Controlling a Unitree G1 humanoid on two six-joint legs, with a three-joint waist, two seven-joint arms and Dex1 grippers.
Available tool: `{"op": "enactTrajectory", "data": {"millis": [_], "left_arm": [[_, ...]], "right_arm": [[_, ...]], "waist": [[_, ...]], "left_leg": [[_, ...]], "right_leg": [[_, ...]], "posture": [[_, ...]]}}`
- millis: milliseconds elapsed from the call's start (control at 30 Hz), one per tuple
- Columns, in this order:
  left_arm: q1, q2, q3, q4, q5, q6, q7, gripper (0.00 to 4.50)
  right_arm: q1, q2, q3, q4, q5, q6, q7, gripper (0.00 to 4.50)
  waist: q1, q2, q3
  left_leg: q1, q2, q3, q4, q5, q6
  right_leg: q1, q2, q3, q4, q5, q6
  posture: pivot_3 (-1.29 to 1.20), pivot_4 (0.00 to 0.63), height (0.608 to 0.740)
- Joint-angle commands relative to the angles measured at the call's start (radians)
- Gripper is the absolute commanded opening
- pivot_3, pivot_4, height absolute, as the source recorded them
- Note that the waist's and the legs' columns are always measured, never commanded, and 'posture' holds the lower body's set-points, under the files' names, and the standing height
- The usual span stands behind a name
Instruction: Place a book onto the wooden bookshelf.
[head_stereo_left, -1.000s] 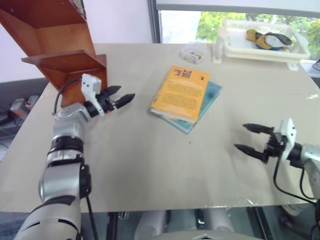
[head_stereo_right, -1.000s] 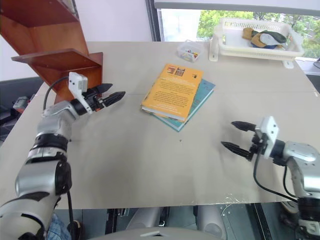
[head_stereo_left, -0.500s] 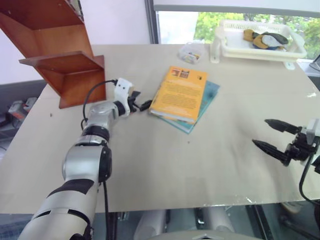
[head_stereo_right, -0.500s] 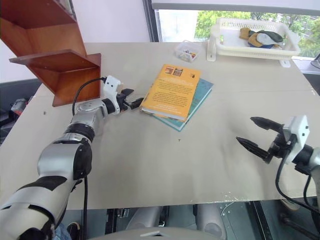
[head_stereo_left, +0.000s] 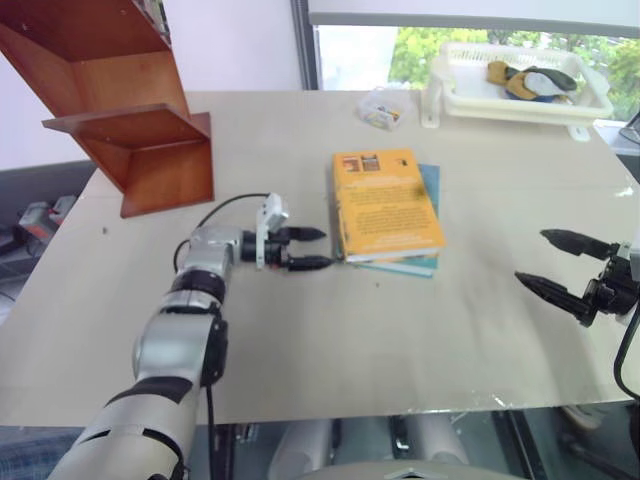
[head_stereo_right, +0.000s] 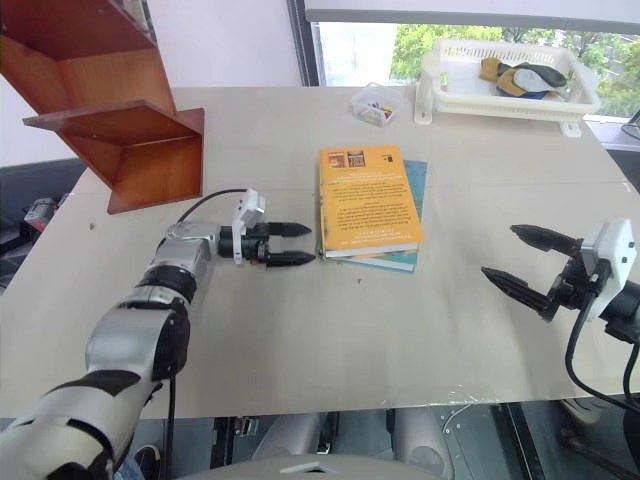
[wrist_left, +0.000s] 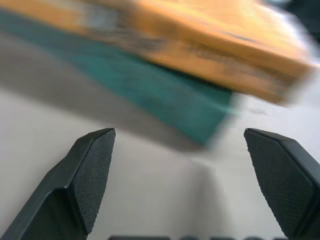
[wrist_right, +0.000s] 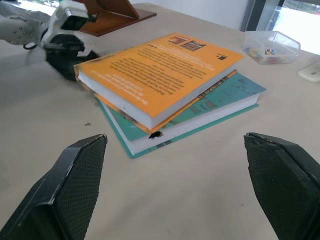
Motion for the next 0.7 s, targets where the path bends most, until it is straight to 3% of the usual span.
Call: {"op": "enactTrajectory", "data": {"millis": [33, 233, 433, 567, 700], "left_arm": [[0.102, 0.034, -0.158, -0.219, -0.135, 0.128, -0.041, 4.46], [0.222, 0.040, -0.259, -0.480, -0.250, 0.188, -0.041, 4.46], [0.292, 0.025, -0.321, -0.677, -0.308, 0.279, -0.041, 4.46], [0.314, 0.025, -0.297, -0.729, -0.313, 0.313, -0.041, 4.46], [0.317, 0.100, -0.241, -0.754, -0.355, 0.336, -0.041, 4.46]], "right_arm": [[-0.019, -0.034, -0.047, 0.015, 0.012, -0.020, 0.023, 4.50], [-0.045, -0.052, -0.044, 0.064, 0.003, -0.036, 0.048, 4.50], [-0.058, -0.059, -0.039, 0.092, -0.005, -0.053, 0.062, 4.50], [-0.059, -0.056, -0.036, 0.096, -0.010, -0.061, 0.066, 4.50], [-0.065, -0.053, -0.023, 0.112, -0.016, -0.063, 0.067, 4.50]], "waist": [[-0.002, 0.000, 0.000], [-0.004, 0.000, 0.000], [-0.004, 0.000, 0.001], [-0.004, 0.000, 0.001], [-0.007, 0.000, 0.001]], "left_leg": [[0.002, 0.000, 0.000, 0.000, 0.000, 0.000], [0.012, 0.001, -0.001, -0.001, -0.001, 0.001], [0.012, 0.001, -0.001, -0.001, -0.001, 0.001], [0.012, 0.002, -0.001, -0.001, -0.001, 0.001], [0.012, 0.002, -0.001, -0.001, -0.001, 0.001]], "right_leg": [[0.001, 0.000, 0.001, 0.000, 0.000, 0.000], [0.011, -0.004, 0.003, -0.001, 0.000, 0.000], [0.012, -0.004, 0.003, -0.003, 0.000, 0.000], [0.012, -0.004, 0.003, -0.003, 0.000, 0.000], [0.012, -0.003, 0.003, -0.004, -0.001, 0.000]], "posture": [[0.00, 0.150, 0.740], [0.00, 0.150, 0.740], [0.00, 0.150, 0.740], [0.00, 0.150, 0.740], [0.00, 0.150, 0.740]]}}
